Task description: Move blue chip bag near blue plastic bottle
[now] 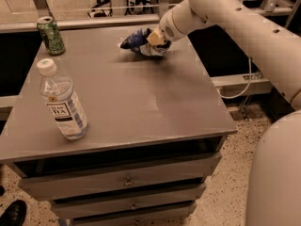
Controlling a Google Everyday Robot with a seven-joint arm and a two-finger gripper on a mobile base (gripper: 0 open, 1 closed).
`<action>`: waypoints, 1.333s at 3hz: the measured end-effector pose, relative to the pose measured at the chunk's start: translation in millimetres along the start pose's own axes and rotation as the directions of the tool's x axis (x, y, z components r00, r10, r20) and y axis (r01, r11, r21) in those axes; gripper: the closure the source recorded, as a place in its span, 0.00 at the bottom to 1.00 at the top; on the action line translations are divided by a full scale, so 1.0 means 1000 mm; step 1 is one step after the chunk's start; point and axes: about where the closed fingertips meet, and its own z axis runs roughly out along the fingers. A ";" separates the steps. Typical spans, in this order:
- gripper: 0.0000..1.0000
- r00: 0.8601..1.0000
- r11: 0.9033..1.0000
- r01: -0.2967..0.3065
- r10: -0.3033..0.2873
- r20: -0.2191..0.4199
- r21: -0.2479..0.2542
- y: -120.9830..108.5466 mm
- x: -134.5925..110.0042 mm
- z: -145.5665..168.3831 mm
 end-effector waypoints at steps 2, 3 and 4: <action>1.00 0.999 1.000 0.017 -0.016 0.042 -0.002 0.010 -0.016 -0.051; 1.00 0.992 0.994 0.101 -0.096 0.081 -0.053 0.040 -0.025 -0.052; 1.00 0.972 0.973 0.199 -0.181 0.150 -0.118 0.089 -0.034 -0.065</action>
Offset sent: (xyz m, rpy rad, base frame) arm -0.0259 -0.0107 0.0320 0.0205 -0.0214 0.0126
